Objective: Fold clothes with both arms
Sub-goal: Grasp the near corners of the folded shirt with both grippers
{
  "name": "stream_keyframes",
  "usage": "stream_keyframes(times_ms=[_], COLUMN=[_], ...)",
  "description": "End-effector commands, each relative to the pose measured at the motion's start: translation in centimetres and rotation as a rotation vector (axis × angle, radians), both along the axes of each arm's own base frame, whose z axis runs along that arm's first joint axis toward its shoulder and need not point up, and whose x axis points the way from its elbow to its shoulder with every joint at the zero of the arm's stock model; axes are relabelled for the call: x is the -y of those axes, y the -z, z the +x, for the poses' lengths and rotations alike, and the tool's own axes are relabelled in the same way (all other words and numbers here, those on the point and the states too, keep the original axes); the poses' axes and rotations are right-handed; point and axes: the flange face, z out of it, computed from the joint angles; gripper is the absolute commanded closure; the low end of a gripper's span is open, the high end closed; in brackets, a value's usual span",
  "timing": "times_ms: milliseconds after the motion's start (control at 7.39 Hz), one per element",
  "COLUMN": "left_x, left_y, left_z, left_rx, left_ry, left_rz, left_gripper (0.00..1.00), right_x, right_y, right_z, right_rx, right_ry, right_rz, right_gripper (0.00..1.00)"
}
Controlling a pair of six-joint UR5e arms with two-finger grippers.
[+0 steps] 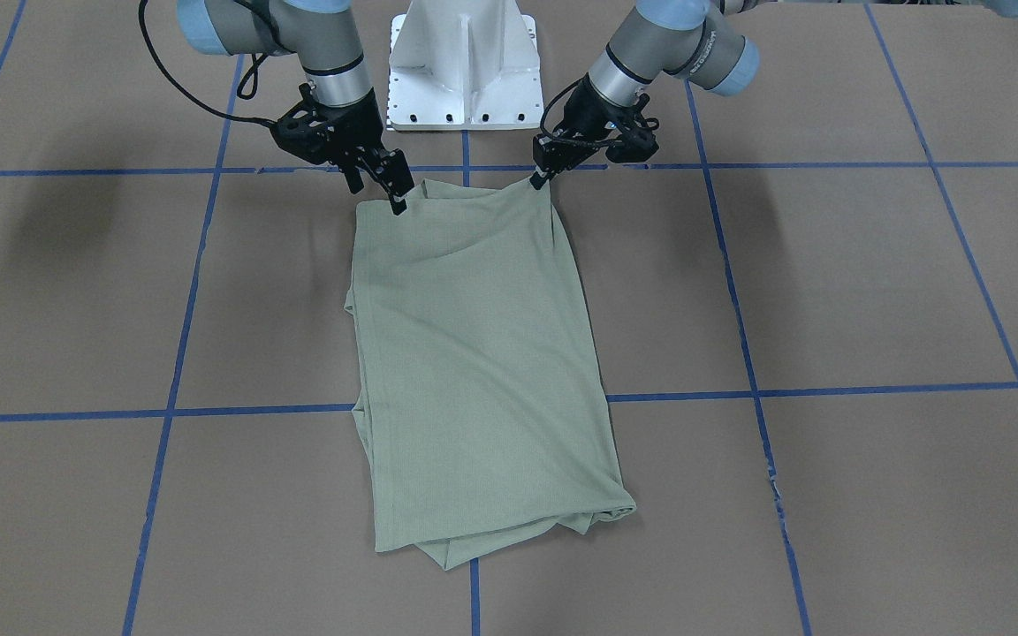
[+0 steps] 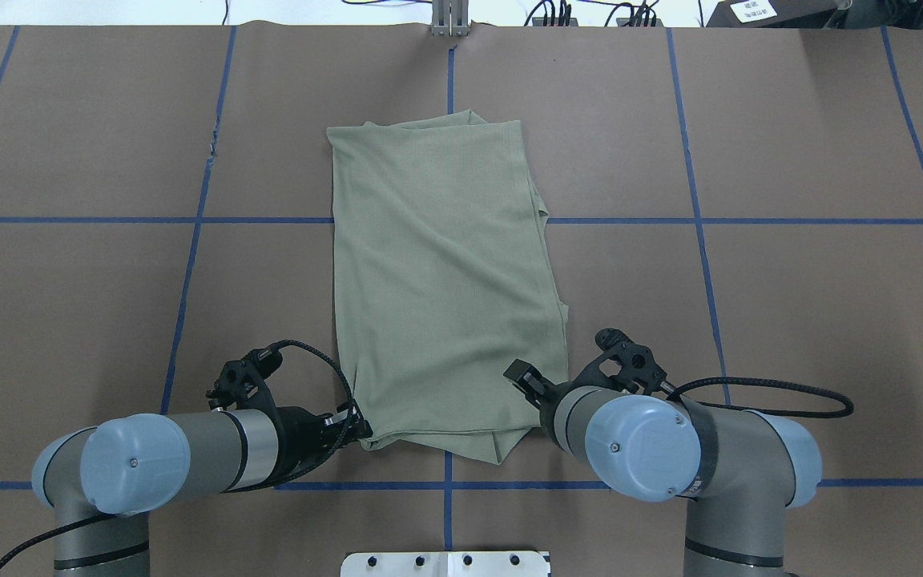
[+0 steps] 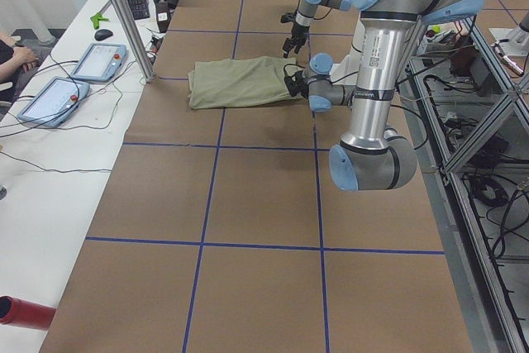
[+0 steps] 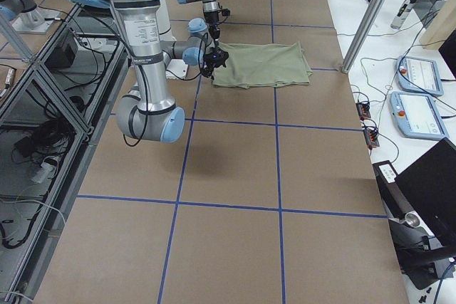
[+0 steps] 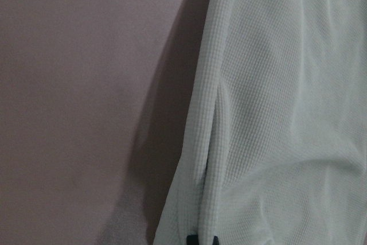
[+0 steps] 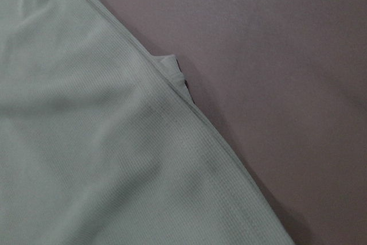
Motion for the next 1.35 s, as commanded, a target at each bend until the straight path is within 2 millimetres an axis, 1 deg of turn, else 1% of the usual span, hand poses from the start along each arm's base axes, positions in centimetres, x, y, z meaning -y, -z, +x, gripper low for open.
stream_keyframes(times_ms=[0,135,541,677,812,1083,1218], left_x=[0.0,0.0,-0.1,-0.1,0.0,0.0,0.0], left_y=[0.4,0.4,0.5,0.7,0.6,0.7,0.6], left_z=[0.0,-0.1,-0.4,-0.5,-0.6,-0.5,-0.6], left_rx=[-0.007,-0.007,-0.012,-0.015,-0.013,-0.015,-0.013], left_ry=[-0.001,-0.001,-0.001,-0.001,0.0,0.0,0.0], left_rz=[0.001,0.001,0.004,0.005,0.004,0.005,0.004], left_gripper=[1.0,1.0,1.0,1.0,1.0,1.0,1.0], right_x=[-0.4,-0.2,-0.1,-0.1,0.1,0.3,0.3], right_y=[-0.5,-0.4,-0.5,-0.9,-0.6,-0.1,0.1], right_z=[-2.2,-3.5,-3.9,-4.0,-4.0,-4.1,-4.2], right_rx=[-0.04,-0.047,-0.051,-0.06,-0.057,-0.051,-0.035], right_ry=[-0.01,-0.009,-0.009,-0.01,-0.025,-0.036,-0.062], right_rz=[-0.031,-0.032,-0.032,-0.033,-0.022,-0.012,-0.039], right_gripper=[0.0,0.0,0.0,0.01,0.07,0.39,0.72])
